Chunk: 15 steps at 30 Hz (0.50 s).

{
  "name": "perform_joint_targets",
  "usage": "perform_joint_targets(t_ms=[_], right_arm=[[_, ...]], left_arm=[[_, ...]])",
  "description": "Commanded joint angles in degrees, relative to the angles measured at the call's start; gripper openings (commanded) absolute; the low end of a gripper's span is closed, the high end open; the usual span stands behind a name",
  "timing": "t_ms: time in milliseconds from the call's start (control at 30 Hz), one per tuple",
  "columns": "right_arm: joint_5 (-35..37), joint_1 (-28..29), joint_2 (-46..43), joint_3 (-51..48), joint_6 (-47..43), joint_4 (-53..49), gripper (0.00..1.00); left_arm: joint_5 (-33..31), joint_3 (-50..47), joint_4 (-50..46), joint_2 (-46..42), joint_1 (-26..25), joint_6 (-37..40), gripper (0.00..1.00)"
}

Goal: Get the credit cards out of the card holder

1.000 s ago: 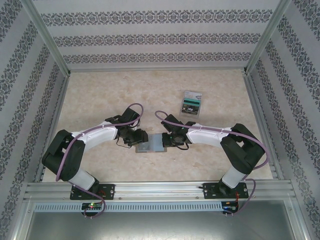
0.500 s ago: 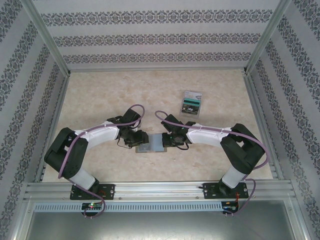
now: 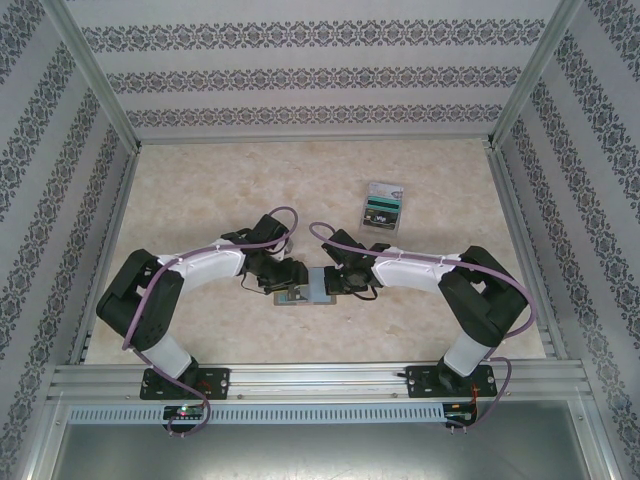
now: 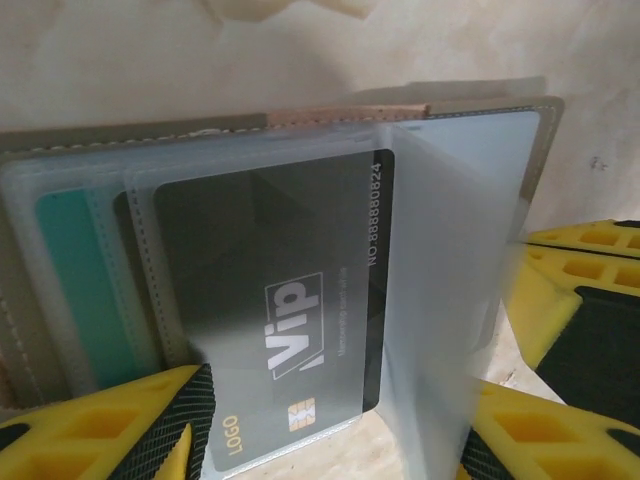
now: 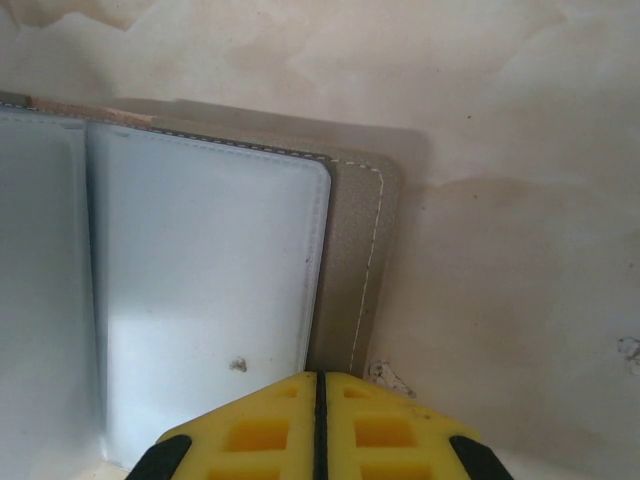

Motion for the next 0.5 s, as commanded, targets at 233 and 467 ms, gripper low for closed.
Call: perform_joint_targets(t_ms=[233,467], right_arm=[[-0.6,0.9,0.3,-0.4,1.4,0.0,0.0],[1.8,0.8,-1.8,-1.1,2.0,0.0,0.0]], left_arm=[[2.0,2.6,1.6,0.4,-1.4,1.7,0.62],[6.2,5.3,3.0,0.7,-1.7,2.0,0.61]])
